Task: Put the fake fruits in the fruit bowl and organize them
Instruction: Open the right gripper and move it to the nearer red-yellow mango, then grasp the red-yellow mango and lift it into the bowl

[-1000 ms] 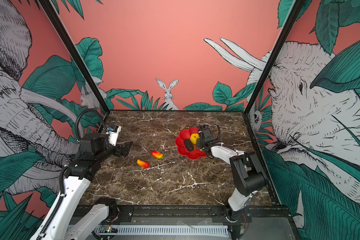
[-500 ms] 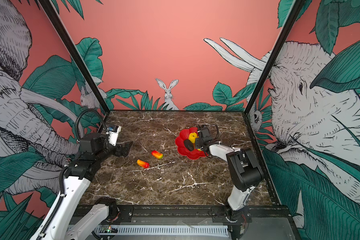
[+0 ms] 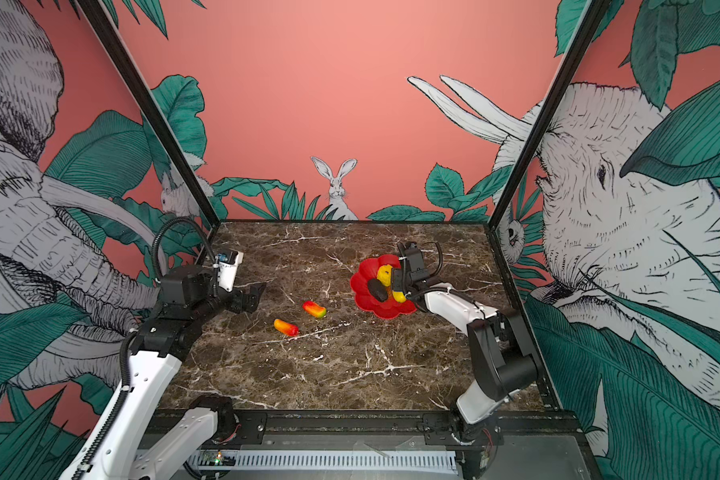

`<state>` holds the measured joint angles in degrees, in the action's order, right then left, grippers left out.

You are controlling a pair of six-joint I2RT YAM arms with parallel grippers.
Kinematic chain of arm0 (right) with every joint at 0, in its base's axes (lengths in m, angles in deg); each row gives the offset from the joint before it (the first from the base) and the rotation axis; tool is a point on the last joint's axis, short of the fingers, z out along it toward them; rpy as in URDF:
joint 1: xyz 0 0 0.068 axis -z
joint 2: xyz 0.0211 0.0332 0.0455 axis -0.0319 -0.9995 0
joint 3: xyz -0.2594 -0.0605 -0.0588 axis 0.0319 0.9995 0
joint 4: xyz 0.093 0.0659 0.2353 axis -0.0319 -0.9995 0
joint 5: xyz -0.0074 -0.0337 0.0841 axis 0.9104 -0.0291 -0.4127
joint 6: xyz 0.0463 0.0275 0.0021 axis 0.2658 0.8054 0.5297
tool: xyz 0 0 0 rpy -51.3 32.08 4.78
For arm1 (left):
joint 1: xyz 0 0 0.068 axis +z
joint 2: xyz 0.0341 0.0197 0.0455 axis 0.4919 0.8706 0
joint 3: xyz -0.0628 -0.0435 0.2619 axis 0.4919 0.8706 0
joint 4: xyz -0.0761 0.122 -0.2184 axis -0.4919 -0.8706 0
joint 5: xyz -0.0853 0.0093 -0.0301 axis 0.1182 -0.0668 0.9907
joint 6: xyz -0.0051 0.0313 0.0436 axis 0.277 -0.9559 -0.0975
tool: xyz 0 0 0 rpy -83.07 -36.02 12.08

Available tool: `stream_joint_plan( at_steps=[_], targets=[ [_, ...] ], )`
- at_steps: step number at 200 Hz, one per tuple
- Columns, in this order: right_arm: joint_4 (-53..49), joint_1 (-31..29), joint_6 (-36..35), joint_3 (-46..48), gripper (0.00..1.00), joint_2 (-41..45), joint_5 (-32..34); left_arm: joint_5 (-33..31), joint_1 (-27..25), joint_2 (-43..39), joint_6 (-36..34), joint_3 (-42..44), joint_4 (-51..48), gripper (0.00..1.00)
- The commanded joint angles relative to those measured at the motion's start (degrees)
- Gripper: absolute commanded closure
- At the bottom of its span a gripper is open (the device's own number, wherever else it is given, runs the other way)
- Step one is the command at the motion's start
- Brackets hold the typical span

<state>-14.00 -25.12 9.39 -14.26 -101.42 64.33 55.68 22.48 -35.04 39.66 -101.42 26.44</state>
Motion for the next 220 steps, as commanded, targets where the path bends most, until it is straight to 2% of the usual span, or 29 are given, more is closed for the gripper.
stream_joint_plan(
  at_steps=[1, 10, 37, 49, 82, 103, 129, 157, 220],
  targets=[
    [2.5, -2.5, -5.2, -0.2, 0.11, 4.3, -1.2, 0.5, 0.0, -0.1, -0.7, 0.4, -0.4, 0.00],
    [2.7, -4.3, -7.6, -0.7, 0.01, 4.8, -3.1, 0.6, 0.0, 0.0, -0.7, 0.4, -0.4, 0.00],
    [3.3, -11.4, -14.9, -3.2, 0.01, 3.3, -6.5, 0.7, 0.0, 0.2, -0.7, 0.3, -0.4, 0.00],
    [3.0, -13.8, -16.9, -5.1, 0.01, 1.0, -11.2, 0.6, 0.0, 0.0, -0.6, 0.3, -0.5, 0.00],
    [0.5, -19.3, -19.9, -13.1, 0.01, -9.9, -22.5, 0.7, 0.0, -0.2, -0.6, 0.4, -0.4, 0.00],
    [-2.0, -22.4, -21.2, -19.1, 0.01, -17.1, -25.5, 0.7, 0.0, -0.4, -0.6, 0.4, -0.4, 0.00],
    [-5.9, -24.9, -21.9, -26.5, 0.01, -24.6, -26.7, 0.7, 0.0, -0.7, -0.7, 0.3, -0.5, 0.00],
    [-7.2, -25.9, -21.2, -30.5, 0.05, -29.7, -27.5, 0.7, 0.0, -1.2, -0.8, 0.4, -0.5, 0.00],
    [-7.7, -26.1, -18.8, -32.2, 0.20, -35.2, -23.8, 4.1, 0.0, -2.5, -1.3, 0.5, 0.2, 0.00]
  ],
)
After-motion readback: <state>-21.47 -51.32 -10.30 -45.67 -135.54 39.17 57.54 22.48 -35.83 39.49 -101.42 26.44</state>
